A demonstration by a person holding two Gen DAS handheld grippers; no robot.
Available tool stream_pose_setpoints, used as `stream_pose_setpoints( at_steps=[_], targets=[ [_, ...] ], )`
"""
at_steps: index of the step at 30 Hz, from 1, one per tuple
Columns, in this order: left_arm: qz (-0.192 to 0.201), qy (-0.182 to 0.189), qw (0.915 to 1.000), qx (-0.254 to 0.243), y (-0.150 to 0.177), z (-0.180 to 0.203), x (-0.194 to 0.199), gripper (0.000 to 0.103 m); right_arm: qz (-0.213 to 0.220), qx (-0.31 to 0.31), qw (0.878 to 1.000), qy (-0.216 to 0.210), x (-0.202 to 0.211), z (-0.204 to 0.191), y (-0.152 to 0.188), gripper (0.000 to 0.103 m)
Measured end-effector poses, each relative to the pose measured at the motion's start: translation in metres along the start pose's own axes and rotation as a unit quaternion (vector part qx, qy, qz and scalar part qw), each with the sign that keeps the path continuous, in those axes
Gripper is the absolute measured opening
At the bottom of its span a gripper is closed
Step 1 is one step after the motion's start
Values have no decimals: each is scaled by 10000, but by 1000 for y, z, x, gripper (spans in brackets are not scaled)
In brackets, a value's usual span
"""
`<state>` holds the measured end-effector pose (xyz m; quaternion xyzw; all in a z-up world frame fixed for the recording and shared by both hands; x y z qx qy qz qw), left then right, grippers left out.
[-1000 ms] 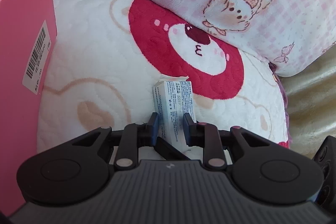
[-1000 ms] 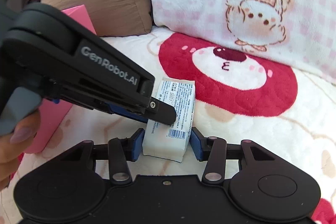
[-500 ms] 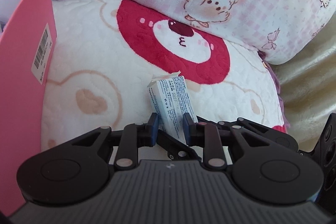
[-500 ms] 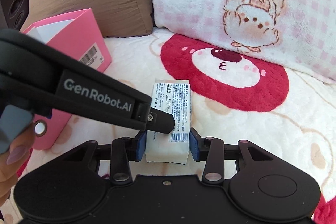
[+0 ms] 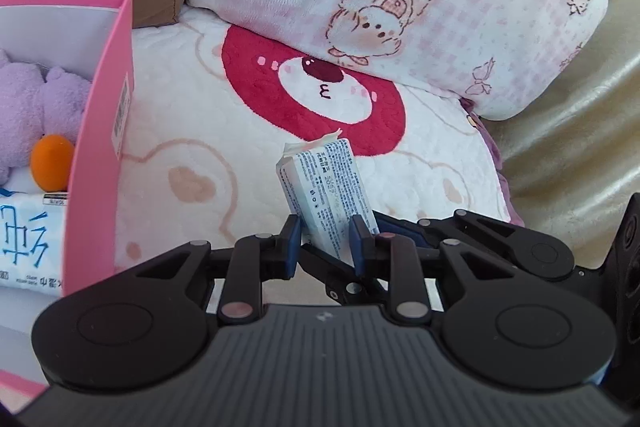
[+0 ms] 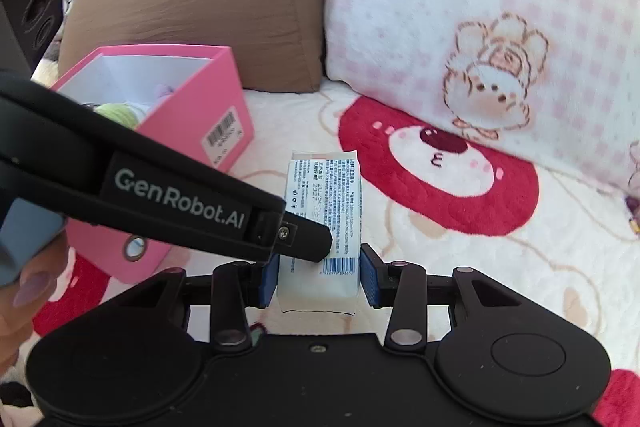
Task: Organize objects
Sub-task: 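Lift the soap bar with the left gripper and carry it over the pink box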
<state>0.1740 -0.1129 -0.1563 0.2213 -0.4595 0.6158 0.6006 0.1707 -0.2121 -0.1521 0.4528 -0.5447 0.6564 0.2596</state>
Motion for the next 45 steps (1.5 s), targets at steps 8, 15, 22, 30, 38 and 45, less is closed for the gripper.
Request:
stream_pose_setpoints(
  at_steps=[8,15,22,30,38,45],
  targets=[
    [84,-41,9998,-172,13,6,36,25,131,221,9997,26,31,-21,-5,46],
    [75,-79,9995,-284,29,10,59,25,203,435,9988,-1,52,-38,-2,46],
    [60,-184,9989,-435,49,12,84,26,81,431,9990,-87,70,-63,2,46],
    [113,-286,9987,-401,69,4,115,26,89,608,9979,-180,84,-94,7,46],
    [43,-489,9970,-595,85,0,143,27,298,908,9953,-176,102,-121,11,46],
    [62,-574,9959,-699,94,-10,176,27,553,1256,9901,-289,118,-148,5,46]
  ],
)
Point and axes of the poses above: each gripper's, at about its wrist camera, not at the fingertips, and x roughly against the way its jaws point, z to its right, y to its underside, the point moved 9 cm from there along -x, roughly the way its jaws point, and after that the axes turned 15 degrees about -z, right-handed, at the moved point
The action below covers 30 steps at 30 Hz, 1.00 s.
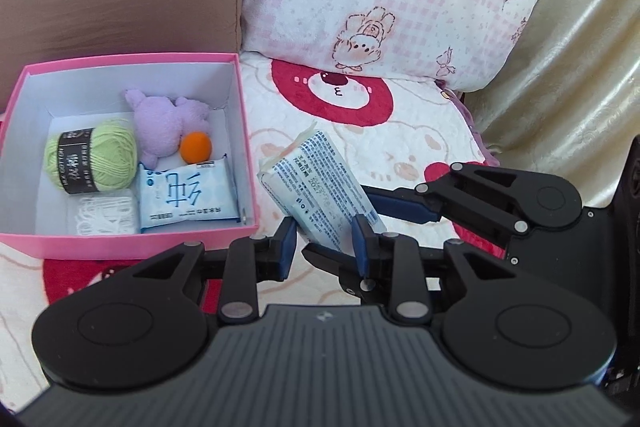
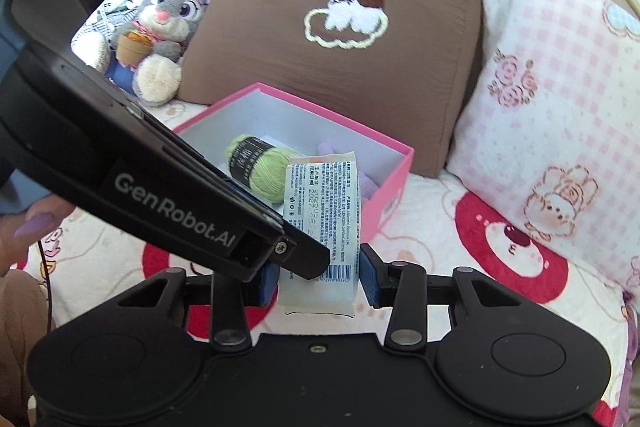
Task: Organize objects
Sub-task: 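Lift the soap bar with the left gripper and carry it over the pink box, then lower the soap bar into the pink box and open the left gripper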
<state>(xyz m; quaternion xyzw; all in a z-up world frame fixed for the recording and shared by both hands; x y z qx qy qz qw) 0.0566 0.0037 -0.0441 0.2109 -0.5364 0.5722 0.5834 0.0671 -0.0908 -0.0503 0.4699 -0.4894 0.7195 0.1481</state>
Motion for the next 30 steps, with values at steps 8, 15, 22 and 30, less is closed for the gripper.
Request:
stream_pose_setpoints(
  at_steps=[8,15,22,30],
  targets=[
    [66,-221,9997,-81,2,-28,54,31,400,565,9969,-370,19,-31,-41,46],
    [223,-442,9986,200,-11,-62,85,31,506,932,9930,-512,15,-48,-84,46],
    [-52,-458,9953,852,-19,-111,80,32,217,1151,9886,-944,-19,-66,-116,46],
    [-634,-367,9852,1547,-23,-167,41,33,-160,1632,9755,-1464,-80,-80,-130,46]
  ],
)
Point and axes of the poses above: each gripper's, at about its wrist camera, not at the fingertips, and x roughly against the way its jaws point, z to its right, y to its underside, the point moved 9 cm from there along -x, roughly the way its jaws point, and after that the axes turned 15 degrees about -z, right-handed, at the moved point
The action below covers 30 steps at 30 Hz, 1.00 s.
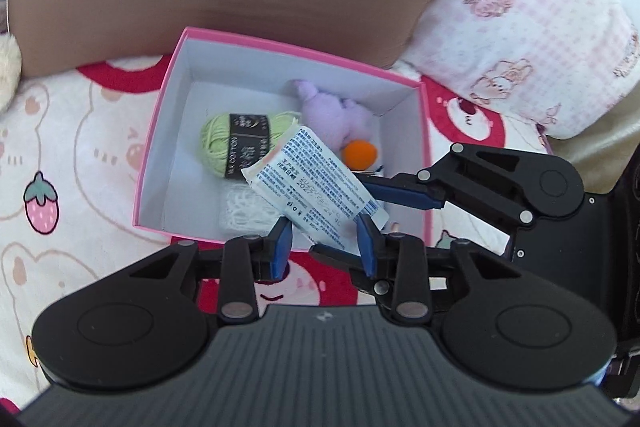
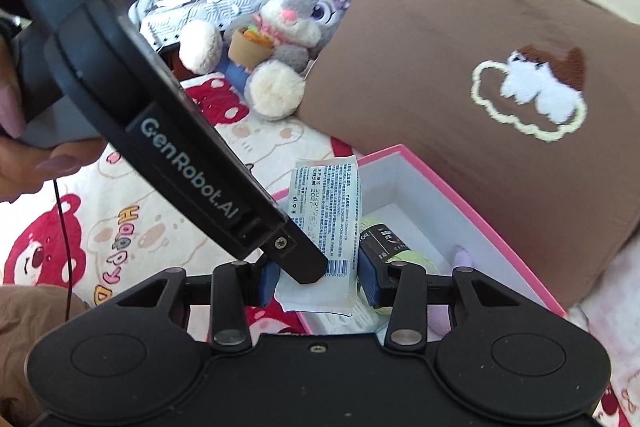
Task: Organize objects
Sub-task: 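Lower the soap bar into the pink box and open the left gripper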
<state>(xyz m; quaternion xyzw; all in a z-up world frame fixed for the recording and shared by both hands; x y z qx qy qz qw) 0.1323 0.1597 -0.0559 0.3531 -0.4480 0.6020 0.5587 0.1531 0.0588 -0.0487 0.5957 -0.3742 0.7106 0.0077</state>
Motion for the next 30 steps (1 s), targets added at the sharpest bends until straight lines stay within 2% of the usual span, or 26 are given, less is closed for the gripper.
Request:
stream_pose_setpoints(
  at_steps=[5,10,14,17,20,23,26,30],
  targets=[
    [-268,-111,9993,236,-14,-22,-21,33,-131,167,9993,-300,-34,8,-6,46],
    [-492,-133,9978,417,-26,-39,-40,35,-502,337,9963,-608,-63,17,-10,46],
    [-456,-167,9974,527,-32,-45,-58,35,-686,286,9938,-827,-85,26,-7,46],
    [-534,-7,9966,626,-34,-51,-68,35,-754,311,9924,-919,-93,28,-3,46],
    [-543,-134,9972,503,-35,-55,-74,40,-954,190,9906,-966,-105,33,2,46],
    [-503,-234,9976,412,-35,-59,-81,40,-1047,124,9888,-1055,-116,36,8,45],
    [-396,-201,9985,324,-35,-60,-82,40,-1167,227,9869,-1091,-120,32,7,45],
    [-185,-377,9990,123,-36,-60,-81,40,-1390,557,9830,-1059,-127,25,6,44]
  ],
)
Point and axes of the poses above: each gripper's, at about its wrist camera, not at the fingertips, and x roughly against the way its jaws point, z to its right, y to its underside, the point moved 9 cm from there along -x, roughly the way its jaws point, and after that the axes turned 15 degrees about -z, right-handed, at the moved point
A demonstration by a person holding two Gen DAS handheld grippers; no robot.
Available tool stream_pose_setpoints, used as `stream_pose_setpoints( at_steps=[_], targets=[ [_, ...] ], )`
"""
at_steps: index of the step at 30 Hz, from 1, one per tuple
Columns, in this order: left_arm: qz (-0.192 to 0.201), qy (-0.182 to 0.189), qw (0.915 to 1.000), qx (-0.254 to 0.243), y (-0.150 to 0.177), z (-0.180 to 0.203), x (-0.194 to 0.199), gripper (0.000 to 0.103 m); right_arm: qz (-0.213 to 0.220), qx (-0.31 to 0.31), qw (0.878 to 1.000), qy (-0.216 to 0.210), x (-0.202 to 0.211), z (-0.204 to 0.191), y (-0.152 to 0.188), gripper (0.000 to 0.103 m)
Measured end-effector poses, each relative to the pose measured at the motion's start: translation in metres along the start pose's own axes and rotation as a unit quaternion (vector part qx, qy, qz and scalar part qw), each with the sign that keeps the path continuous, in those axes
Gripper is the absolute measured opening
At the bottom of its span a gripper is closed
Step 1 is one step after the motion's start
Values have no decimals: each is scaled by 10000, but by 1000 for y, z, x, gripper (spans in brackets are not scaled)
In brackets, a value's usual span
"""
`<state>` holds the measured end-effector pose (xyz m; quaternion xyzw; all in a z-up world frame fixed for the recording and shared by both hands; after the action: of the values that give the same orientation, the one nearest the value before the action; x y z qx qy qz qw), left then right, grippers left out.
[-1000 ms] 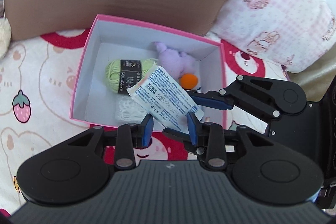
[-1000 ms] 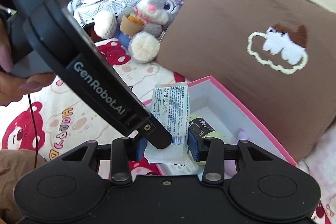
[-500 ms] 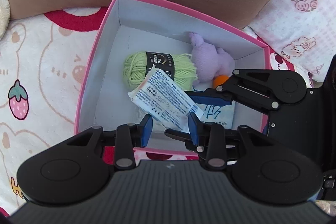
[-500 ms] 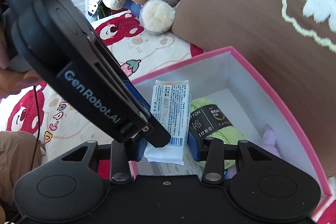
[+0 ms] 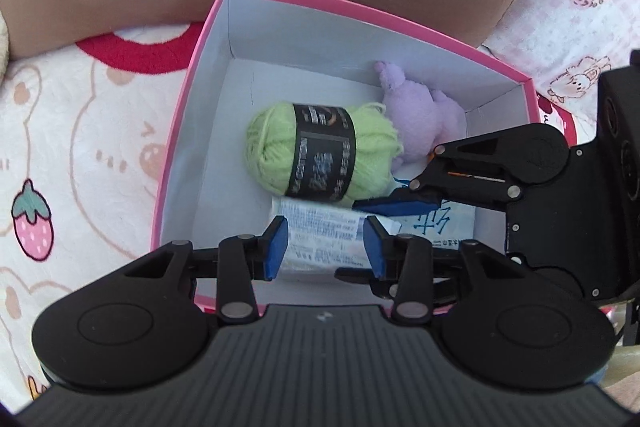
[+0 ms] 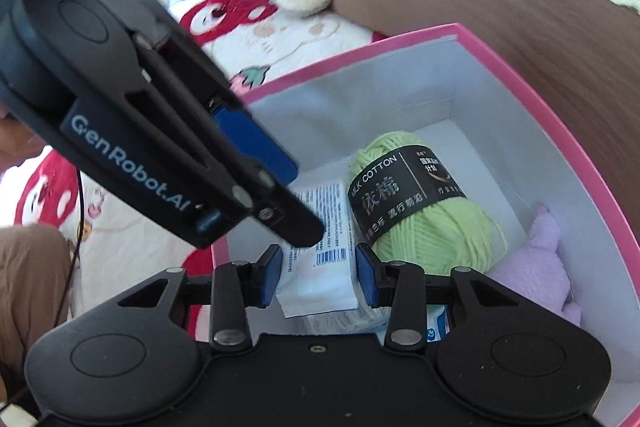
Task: Organize objects
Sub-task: 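Lower the soap bar into the pink box and open the left gripper, then raise the left tool out of the pink box and pull back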
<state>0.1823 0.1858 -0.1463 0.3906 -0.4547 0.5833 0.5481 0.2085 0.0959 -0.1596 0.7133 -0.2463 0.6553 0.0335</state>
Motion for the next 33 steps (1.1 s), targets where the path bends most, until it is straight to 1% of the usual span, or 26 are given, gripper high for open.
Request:
stream_pose_setpoints(
  at_steps=[4,8,10,15,17,21,26,29,33],
  targets=[
    [122,-57,9998,-117,0,0,-1,40,-48,71,9998,168,-1,-1,0,44],
    [175,-16,9998,-123,1,0,-1,40,-56,-105,9988,473,-1,4,5,46],
    [220,9,9997,-132,3,0,0,40,6,-233,9987,453,5,3,9,46],
    [309,44,9994,-129,8,3,7,40,352,-480,9964,597,34,-3,21,52],
    [379,46,9992,-127,10,4,13,40,470,-560,9950,680,45,-8,27,52],
    [455,-66,9988,-168,17,9,24,40,696,-803,9907,848,64,-15,37,52],
    [479,-104,9985,-253,30,21,38,41,848,-1025,9850,1098,91,-25,49,53],
    [588,-91,9976,-350,37,32,50,41,939,-1108,9815,1248,104,-33,52,53],
    [753,-97,9964,-368,44,46,65,41,1096,-1250,9754,1445,123,-43,62,57]
  ],
)
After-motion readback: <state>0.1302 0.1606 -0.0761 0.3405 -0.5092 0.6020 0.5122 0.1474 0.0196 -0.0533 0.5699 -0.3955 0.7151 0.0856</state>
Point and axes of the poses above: each gripper's, at about its wrist camera, not at the fingertips, and x roughly against the way its jaws point, z to its right, y to its underside, the point moved 9 cm from there along -x, roughly the way its jaws point, and after that the axes turned 15 degrees about -z, right-handed, at the moved point
